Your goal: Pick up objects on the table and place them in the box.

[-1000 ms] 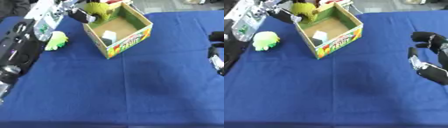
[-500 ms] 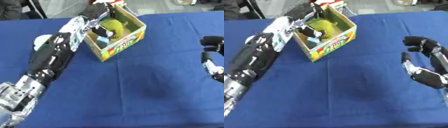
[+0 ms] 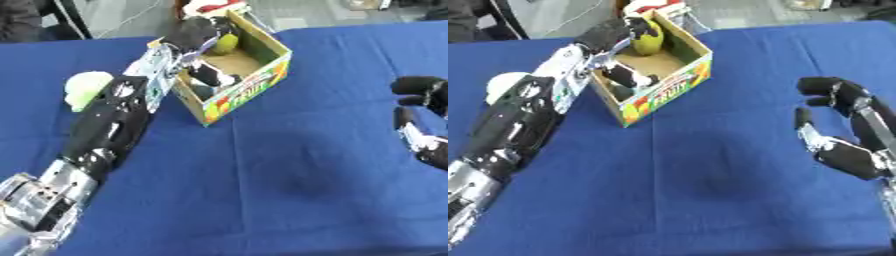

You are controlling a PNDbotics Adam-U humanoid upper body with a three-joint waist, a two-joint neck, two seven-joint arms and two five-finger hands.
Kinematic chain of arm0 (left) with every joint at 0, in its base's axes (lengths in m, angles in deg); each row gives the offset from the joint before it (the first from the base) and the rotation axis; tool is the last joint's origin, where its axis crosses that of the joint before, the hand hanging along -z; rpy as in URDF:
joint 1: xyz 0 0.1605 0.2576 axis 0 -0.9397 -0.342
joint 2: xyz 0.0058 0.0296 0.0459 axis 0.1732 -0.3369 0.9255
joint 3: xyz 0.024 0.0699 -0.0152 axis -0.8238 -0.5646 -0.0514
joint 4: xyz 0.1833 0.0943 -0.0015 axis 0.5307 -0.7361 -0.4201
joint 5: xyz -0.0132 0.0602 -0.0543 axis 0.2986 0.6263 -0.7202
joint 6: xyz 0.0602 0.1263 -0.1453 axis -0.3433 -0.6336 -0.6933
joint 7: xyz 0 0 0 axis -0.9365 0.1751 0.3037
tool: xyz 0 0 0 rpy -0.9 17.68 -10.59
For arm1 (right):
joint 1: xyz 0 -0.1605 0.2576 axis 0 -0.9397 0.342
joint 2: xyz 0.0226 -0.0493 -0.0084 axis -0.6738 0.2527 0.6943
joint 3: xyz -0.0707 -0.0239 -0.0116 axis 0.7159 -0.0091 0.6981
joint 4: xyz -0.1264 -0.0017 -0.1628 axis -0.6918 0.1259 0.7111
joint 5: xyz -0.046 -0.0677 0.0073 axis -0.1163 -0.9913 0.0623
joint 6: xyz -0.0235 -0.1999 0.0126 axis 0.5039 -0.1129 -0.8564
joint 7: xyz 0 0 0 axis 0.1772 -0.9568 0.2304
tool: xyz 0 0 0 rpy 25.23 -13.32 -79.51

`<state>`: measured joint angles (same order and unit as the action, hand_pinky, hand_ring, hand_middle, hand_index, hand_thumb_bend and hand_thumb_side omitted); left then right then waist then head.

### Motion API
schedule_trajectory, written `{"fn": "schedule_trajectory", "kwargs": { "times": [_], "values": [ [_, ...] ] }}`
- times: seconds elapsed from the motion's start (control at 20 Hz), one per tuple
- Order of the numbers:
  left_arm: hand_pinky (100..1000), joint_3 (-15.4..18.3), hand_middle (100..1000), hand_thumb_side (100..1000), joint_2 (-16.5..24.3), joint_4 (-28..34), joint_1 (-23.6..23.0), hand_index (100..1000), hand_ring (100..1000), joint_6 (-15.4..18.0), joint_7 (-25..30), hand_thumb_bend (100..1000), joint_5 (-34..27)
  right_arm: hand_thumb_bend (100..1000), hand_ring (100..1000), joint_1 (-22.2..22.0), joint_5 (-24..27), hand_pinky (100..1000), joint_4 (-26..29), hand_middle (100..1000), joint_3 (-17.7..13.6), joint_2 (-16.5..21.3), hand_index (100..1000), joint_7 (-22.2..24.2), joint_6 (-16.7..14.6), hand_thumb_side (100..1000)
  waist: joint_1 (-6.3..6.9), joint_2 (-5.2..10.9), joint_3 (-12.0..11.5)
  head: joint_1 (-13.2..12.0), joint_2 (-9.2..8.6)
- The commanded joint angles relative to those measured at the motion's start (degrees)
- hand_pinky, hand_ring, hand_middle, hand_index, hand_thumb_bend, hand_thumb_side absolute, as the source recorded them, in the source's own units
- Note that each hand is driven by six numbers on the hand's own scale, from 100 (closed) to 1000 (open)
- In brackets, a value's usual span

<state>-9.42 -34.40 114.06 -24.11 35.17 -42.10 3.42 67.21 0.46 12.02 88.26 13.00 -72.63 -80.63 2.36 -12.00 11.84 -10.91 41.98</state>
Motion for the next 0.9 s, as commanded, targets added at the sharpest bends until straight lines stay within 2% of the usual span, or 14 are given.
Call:
{"fn": "schedule_trajectory", "kwargs": {
  "times": [0.05, 0.3, 0.45, 0.6, 0.75, 0.85, 0.9],
  "values": [
    [755, 0.7, 846, 511, 5.3, 8.2, 0.2, 884, 768, -0.4, 2.3, 729, -5.3, 100, 826, 0.3, 0.2, 778, 0.7, 766, -0.6, 0.7, 848, 0.1, -0.1, 381, -0.12, 0.89, -0.4, 0.5, -0.62],
    [740, 3.5, 807, 499, 13.1, 20.2, -2.1, 873, 750, -4.4, 5.3, 693, -13.1, 100, 826, -0.1, 0.0, 779, 0.5, 764, -0.9, 0.9, 847, 0.0, 0.0, 386, -0.04, 0.96, -1.5, 1.0, -0.52],
    [731, 5.9, 794, 467, 16.8, 22.8, -4.1, 866, 738, -7.3, 5.2, 661, -15.3, 100, 826, -0.2, -0.1, 779, 0.4, 764, -1.0, 1.0, 847, -0.1, 0.0, 390, 0.0, 1.0, -2.0, 1.1, -0.53],
    [730, 7.8, 788, 439, 19.7, 21.6, -6.1, 864, 734, -9.6, 4.6, 640, -15.3, 100, 826, -0.5, -0.1, 779, 0.3, 764, -1.1, 0.9, 847, -0.2, 0.0, 395, 0.02, 0.99, -2.4, 1.2, -0.4],
    [739, 8.6, 789, 412, 21.4, 17.5, -7.8, 863, 735, -10.5, 5.2, 608, -13.9, 100, 826, -0.5, -0.1, 779, 0.3, 764, -1.1, 0.8, 847, -0.1, -0.1, 396, 0.04, 0.96, -2.5, 1.0, -0.32],
    [741, 9.0, 770, 375, 21.8, 14.4, -8.7, 842, 730, -10.7, 5.8, 579, -11.9, 100, 827, -0.5, -0.1, 780, 0.3, 764, -1.1, 0.8, 847, 0.0, -0.1, 397, 0.0, 0.97, -2.6, 0.9, -0.29],
    [738, 9.3, 750, 323, 21.8, 12.6, -9.0, 824, 718, -10.8, 6.2, 545, -11.0, 100, 828, -0.6, -0.1, 780, 0.2, 764, -1.2, 0.8, 847, 0.0, -0.1, 399, -0.04, 0.97, -2.6, 1.0, -0.27]
  ]
}}
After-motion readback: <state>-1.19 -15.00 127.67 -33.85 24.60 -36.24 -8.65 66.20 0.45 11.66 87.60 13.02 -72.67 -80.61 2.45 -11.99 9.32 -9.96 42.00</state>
